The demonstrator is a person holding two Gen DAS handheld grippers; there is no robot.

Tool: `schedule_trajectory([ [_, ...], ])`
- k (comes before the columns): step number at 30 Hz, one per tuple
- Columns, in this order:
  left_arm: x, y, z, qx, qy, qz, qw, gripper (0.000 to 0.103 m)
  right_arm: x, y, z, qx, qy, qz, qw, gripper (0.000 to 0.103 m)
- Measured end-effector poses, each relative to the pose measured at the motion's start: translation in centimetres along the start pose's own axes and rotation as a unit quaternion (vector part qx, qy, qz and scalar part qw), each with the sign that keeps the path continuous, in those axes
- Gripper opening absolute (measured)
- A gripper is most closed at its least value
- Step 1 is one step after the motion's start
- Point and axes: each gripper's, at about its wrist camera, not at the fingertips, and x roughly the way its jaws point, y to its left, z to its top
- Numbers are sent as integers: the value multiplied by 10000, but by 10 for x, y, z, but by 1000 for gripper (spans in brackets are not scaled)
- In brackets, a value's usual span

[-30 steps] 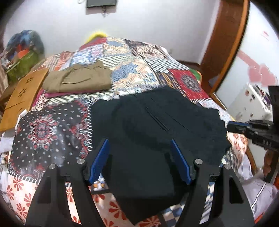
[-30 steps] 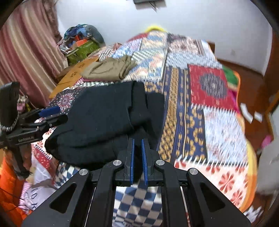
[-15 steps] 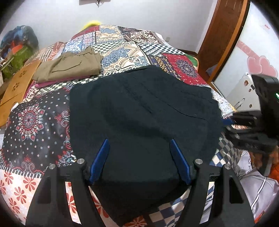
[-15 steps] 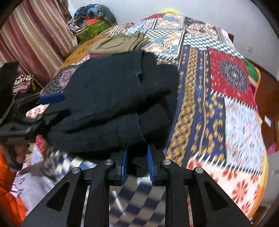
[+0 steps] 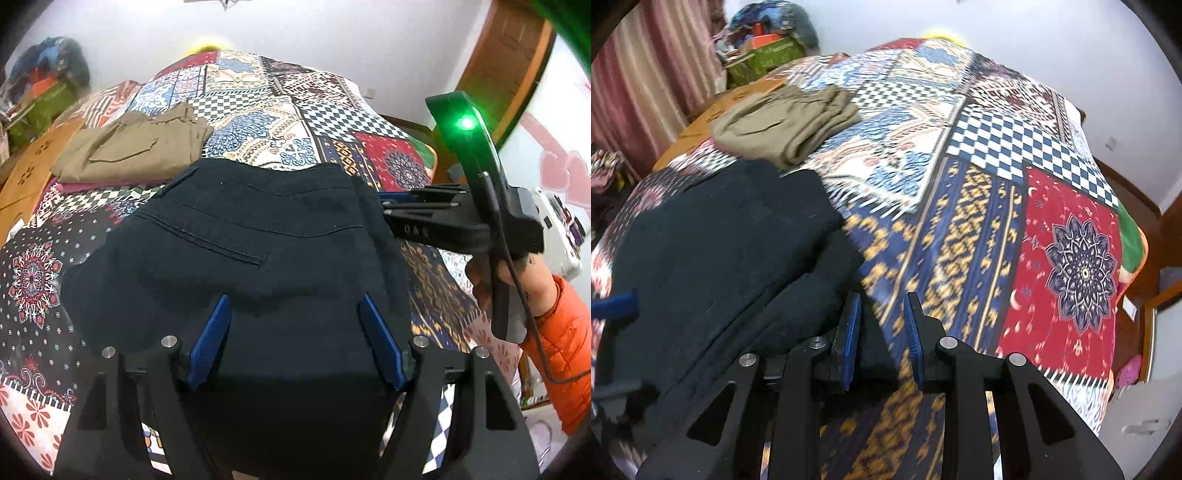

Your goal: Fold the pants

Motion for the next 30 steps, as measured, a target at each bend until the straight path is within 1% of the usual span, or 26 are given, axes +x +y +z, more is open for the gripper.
schedule_trajectory([
  [2,-9,7,2,-16,-62,-115,9999,71,-7,-6,0,179,10,-18,9998,22],
  [3,-17,11,3,-14,-145,-79,9999,71,-14,-7,-2,265,-26,39,9996,22],
  [5,-39,27,2,-5,-409,62,9991,72,-30,-6,-12,443,-53,176,9988,26],
  [6,-45,33,2,-6,-467,130,9988,72,-37,-5,-16,475,-56,145,9987,28],
  [7,-55,46,1,-32,-551,292,9980,73,-43,-2,-20,465,-66,141,9988,36],
  [8,-61,58,1,-72,-600,430,9972,75,-56,5,-27,431,-112,178,9988,48],
  [9,-63,68,1,-117,-626,537,9965,79,-63,11,-29,413,-172,205,9988,53],
  [10,-67,83,-1,-214,-643,719,9951,79,-71,18,-31,403,-264,239,9986,62],
  [11,-69,99,-3,-357,-614,878,9936,79,-81,26,-36,408,-357,298,9981,67],
  [12,-70,109,-5,-459,-585,935,9928,79,-88,32,-39,447,-426,390,9973,69],
  [14,-72,137,-14,-790,-502,972,9908,79,-94,44,-46,573,-460,645,9952,78],
  [17,-73,159,-28,-1035,-462,1078,9877,79,-100,72,-59,761,-393,1083,9904,79],
  [19,-75,164,-38,-1090,-440,1091,9870,79,-93,85,-62,784,-258,1219,9891,79],
  [21,-77,166,-47,-1100,-443,1033,9876,79,-86,103,-66,770,-192,1177,9899,79],
  [23,-78,165,-53,-1036,-454,1010,9884,79,-76,115,-65,724,-30,1155,9907,80],
  [25,-79,161,-58,-913,-484,1039,9892,79,-71,119,-65,816,15,1142,9901,86],
  [26,-79,159,-59,-870,-492,1048,9895,79,-68,122,-65,824,17,1135,9901,86],
  [27,-79,157,-61,-819,-503,1053,9898,79,-66,123,-64,798,17,1118,9905,86],
  [30,-78,153,-63,-749,-504,1005,9908,79,-67,126,-65,659,15,1055,9922,79],
])
